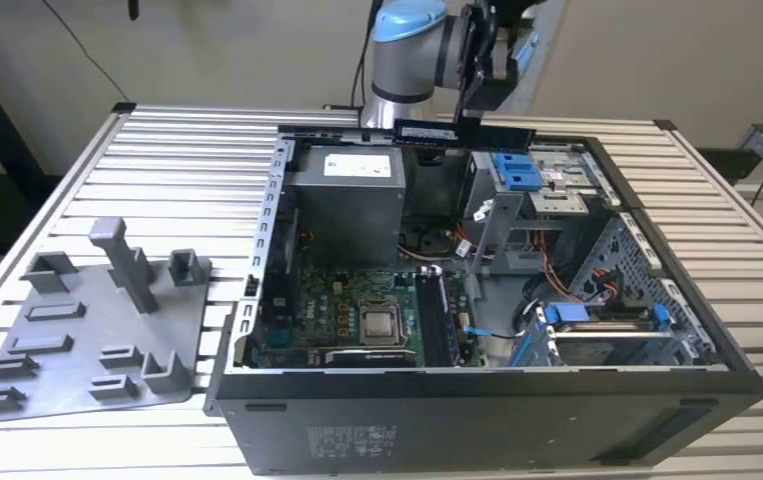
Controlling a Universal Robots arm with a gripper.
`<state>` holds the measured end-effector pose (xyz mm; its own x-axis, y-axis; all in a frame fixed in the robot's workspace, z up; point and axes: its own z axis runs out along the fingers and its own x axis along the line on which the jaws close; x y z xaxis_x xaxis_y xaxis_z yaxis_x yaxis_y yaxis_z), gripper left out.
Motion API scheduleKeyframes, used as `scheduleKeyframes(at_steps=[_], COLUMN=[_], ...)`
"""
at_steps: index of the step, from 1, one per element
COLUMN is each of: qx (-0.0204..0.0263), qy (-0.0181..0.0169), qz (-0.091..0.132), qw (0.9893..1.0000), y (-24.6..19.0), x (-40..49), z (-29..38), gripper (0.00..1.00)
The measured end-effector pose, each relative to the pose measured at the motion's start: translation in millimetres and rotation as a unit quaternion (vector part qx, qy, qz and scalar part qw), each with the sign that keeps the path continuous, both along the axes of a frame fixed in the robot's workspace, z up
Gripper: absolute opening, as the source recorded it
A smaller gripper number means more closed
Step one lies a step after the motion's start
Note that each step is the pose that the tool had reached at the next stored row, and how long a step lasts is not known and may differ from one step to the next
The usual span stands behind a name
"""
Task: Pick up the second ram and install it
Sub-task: 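Insert the second ram into the second slot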
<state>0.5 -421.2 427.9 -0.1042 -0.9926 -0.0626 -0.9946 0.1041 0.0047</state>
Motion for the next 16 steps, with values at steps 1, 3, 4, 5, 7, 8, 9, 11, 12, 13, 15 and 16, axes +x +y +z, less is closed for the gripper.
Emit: scheduleKeyframes(at_steps=[1, 3, 4, 5, 7, 8, 9, 11, 12, 13, 15, 16], qx=[0.0001, 0.0001, 0.0001, 0.0001, 0.0001, 0.0001, 0.0000, 0.0001, 0.0002, 0.0001, 0.0000, 0.0000], qy=[0.0000, 0.0000, 0.0000, 0.0000, 0.0000, 0.0000, 0.0000, 0.0000, -0.0001, 0.0000, 0.0000, 0.0000], qz=[-0.006, -0.017, -0.022, -0.027, -0.038, -0.043, -0.048, -0.057, -0.062, -0.067, -0.076, -0.081], qw=[1.0000, 0.9999, 0.9998, 0.9996, 0.9993, 0.9991, 0.9988, 0.9984, 0.9981, 0.9978, 0.9971, 0.9967], y=[0.0, 0.0, 0.0, 0.0, -0.1, -0.2, -0.2, -0.4, -0.7, -0.8, -0.9, -1.0], x=[0.0, 0.0, 0.0, 0.0, 0.0, 0.0, 0.0, 0.0, 0.0, 0.0, 0.0, 0.0], z=[0.0, -0.1, -0.1, -0.1, -0.1, -0.1, -0.1, -0.3, -0.3, -0.3, -0.3, -0.3], gripper=[0.14, 0.14, 0.14, 0.14, 0.14, 0.14, 0.14, 0.14, 0.14, 0.14, 0.14, 0.14])
